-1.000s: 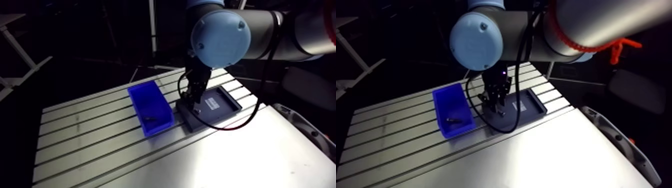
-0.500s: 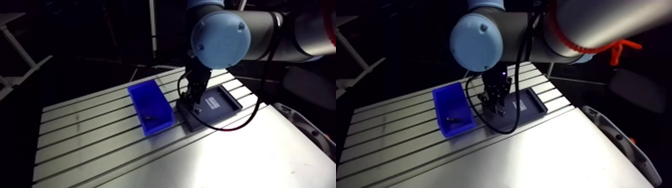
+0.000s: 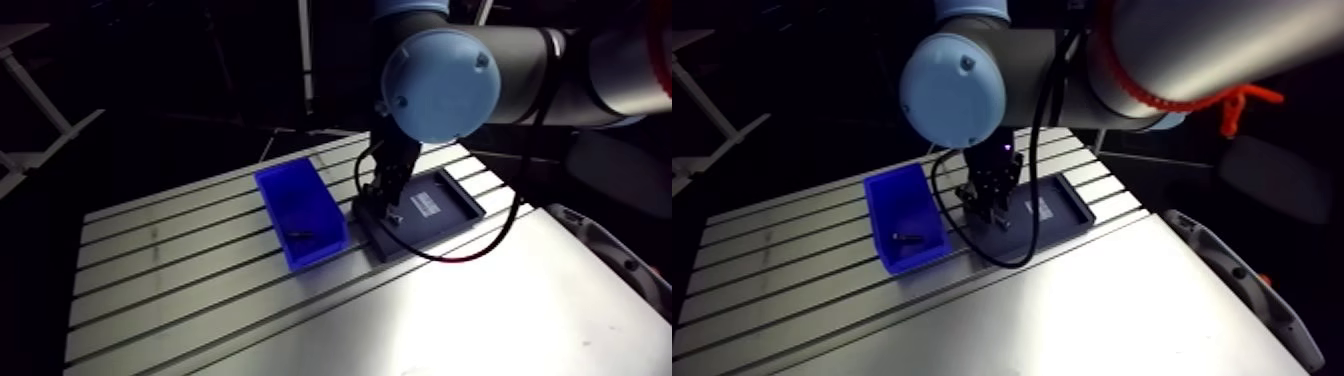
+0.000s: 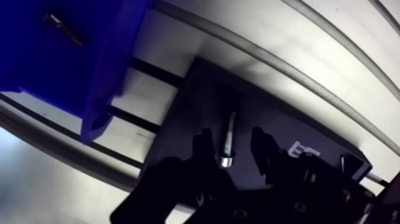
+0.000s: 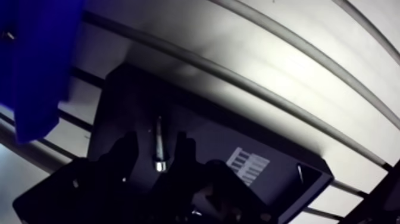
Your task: Pick up the M10 bolt from the tray and put it into the blue bin.
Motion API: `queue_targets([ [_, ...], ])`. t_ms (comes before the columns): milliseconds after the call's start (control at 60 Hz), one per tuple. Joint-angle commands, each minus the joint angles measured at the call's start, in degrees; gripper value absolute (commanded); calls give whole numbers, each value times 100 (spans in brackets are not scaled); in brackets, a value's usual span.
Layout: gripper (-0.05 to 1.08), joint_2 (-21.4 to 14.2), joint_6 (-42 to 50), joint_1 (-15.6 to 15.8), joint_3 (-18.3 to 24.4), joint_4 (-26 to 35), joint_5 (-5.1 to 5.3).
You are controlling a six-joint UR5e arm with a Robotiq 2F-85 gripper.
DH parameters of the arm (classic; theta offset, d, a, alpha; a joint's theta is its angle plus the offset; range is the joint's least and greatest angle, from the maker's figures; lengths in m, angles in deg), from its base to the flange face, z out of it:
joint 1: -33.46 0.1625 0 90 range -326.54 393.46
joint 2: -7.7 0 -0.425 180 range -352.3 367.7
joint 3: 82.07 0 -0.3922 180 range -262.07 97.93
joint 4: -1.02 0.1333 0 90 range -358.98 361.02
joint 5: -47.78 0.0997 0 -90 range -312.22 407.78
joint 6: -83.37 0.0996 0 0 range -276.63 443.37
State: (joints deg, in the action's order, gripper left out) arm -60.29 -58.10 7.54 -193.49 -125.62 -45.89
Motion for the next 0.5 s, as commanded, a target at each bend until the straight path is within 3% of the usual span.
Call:
queue_targets([
  [17,53,52,-17,0,-42,-165,3],
  [500,57,79,-9,0,-61,-174,-15],
])
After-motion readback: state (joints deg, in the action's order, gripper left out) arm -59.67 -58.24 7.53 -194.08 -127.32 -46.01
